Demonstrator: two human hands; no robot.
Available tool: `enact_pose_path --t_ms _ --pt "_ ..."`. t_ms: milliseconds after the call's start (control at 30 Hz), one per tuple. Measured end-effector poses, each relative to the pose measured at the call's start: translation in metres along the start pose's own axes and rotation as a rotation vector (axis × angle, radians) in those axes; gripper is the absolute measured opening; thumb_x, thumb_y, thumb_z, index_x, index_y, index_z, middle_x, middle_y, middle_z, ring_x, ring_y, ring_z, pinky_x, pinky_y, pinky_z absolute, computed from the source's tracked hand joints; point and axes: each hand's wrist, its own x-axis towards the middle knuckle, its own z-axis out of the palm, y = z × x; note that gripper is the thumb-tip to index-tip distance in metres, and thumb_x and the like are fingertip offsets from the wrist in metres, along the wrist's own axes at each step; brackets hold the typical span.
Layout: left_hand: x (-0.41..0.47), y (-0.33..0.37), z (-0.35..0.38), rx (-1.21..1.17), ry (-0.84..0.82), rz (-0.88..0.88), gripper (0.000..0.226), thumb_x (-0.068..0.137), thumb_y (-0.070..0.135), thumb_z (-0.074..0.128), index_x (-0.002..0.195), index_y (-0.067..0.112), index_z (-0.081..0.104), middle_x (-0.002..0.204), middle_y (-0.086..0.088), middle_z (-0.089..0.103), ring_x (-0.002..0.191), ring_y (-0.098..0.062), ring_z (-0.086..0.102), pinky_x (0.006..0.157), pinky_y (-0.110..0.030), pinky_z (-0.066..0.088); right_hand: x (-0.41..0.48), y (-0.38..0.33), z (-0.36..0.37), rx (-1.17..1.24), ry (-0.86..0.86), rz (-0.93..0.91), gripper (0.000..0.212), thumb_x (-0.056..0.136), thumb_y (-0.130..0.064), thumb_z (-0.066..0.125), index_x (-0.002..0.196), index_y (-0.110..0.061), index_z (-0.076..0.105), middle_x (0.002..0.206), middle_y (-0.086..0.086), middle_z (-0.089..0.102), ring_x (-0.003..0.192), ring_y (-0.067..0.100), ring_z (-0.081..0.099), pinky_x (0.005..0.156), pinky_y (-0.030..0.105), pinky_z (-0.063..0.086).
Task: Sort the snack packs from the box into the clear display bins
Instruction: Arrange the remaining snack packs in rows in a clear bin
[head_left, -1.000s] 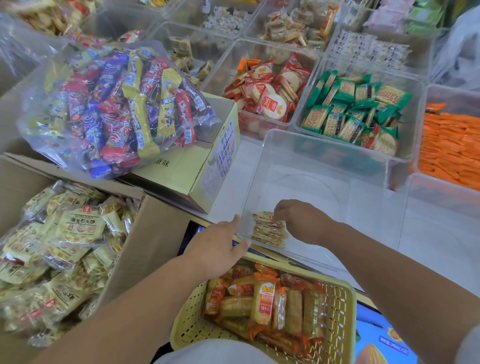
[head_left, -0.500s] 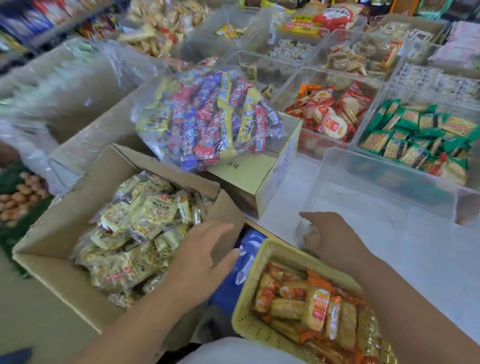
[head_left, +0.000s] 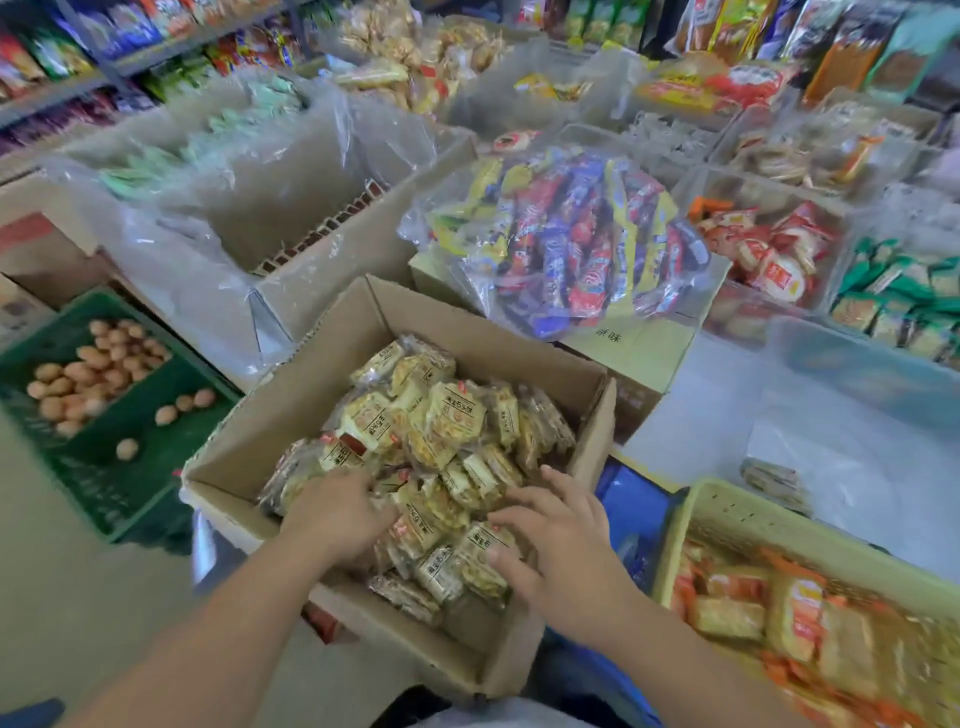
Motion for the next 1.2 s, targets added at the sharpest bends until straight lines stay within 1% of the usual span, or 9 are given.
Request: enact_pose_path --t_ms 167,433,600,700,800,900,1000,1100,1200 --pt "0.03 -0.002 -0.001 -0.02 -0.196 0.056 0.082 0.096 0.07 0.045 0.159 0.02 0.032 0.149 -0.009 0.054 0.115 -0.023 0.066 0.104 -0.042 0.051 0.004 -0.018 0.019 -0.23 -0.004 0.154 0.063 0.087 -0.073 0.024 0.126 -0.043 0.063 0.145 -0.021 0.043 0.152 0.019 0.0 0.12 0.052 0.015" --pt "0.033 0.001 0.016 0.195 -0.205 0.158 0.085 0.087 0.076 0.05 0.151 0.02 0.047 0.16 -0.009 0.042 0.14 -0.033 0.049 0.113 -0.051 0.044 0.005 -0.025 0.023 -0.263 -0.014 0.25 0.045 0.089 -0.064 0.042 0.121 -0.04 0.064 0.141 -0.017 0.042 0.15 0.019 0.004 0.112 0.054 0.033" --pt "0.025 0.007 0.017 0.404 -0.093 0.33 0.065 0.089 0.076 0.05 0.103 0.015 0.069 0.111 -0.004 0.072 0.103 -0.023 0.067 0.091 -0.039 0.057 0.007 -0.028 0.022 -0.296 -0.023 0.266 0.048 0.086 -0.064 0.042 0.116 -0.037 0.067 0.14 -0.017 0.042 0.148 0.019 0.006 0.111 0.053 0.036" --pt "0.024 0.009 0.018 0.392 -0.036 0.389 0.059 0.089 0.074 0.051 0.093 0.017 0.067 0.092 -0.001 0.068 0.091 -0.021 0.064 0.086 -0.036 0.056 0.007 -0.029 0.022 -0.294 -0.014 0.271 0.046 0.086 -0.061 0.043 0.117 -0.037 0.068 0.14 -0.016 0.043 0.148 0.018 0.007 0.109 0.053 0.038" --pt "0.025 0.007 0.02 0.223 -0.051 0.377 0.058 0.085 0.066 0.063 0.119 0.019 0.067 0.106 -0.002 0.067 0.101 -0.024 0.065 0.089 -0.038 0.056 0.007 -0.029 0.022 -0.289 -0.002 0.277 0.046 0.085 -0.06 0.043 0.116 -0.037 0.068 0.139 -0.016 0.043 0.149 0.018 0.008 0.109 0.053 0.037" --pt "0.031 0.003 0.021 0.008 -0.228 0.334 0.083 0.086 0.054 0.072 0.156 0.024 0.038 0.155 -0.007 0.048 0.125 -0.025 0.06 0.103 -0.041 0.049 0.007 -0.029 0.023 -0.297 0.002 0.277 0.048 0.082 -0.061 0.04 0.114 -0.038 0.068 0.138 -0.017 0.043 0.148 0.017 0.008 0.109 0.054 0.037" --pt "0.033 0.001 0.017 -0.115 -0.342 0.297 0.089 0.087 0.047 0.073 0.161 0.029 0.026 0.161 -0.005 0.041 0.086 -0.004 0.059 0.089 -0.03 0.047 0.007 -0.029 0.024 -0.307 0.001 0.278 0.05 0.081 -0.063 0.038 0.112 -0.038 0.068 0.138 -0.017 0.043 0.148 0.017 0.008 0.11 0.053 0.036" --pt "0.033 0.004 0.016 -0.186 -0.369 0.271 0.089 0.088 0.038 0.073 0.162 0.026 0.024 0.163 -0.006 0.038 0.132 -0.026 0.055 0.105 -0.039 0.045 0.008 -0.03 0.023 -0.308 -0.005 0.284 0.049 0.082 -0.063 0.039 0.112 -0.038 0.068 0.139 -0.017 0.043 0.148 0.017 0.007 0.111 0.053 0.036" --pt "0.034 0.005 0.014 -0.211 -0.354 0.255 0.089 0.087 0.034 0.077 0.16 0.017 0.029 0.16 -0.01 0.041 0.138 -0.032 0.05 0.109 -0.043 0.045 0.007 -0.031 0.022 -0.312 -0.018 0.289 0.05 0.081 -0.063 0.039 0.114 -0.038 0.067 0.14 -0.017 0.043 0.148 0.017 0.007 0.111 0.054 0.036"
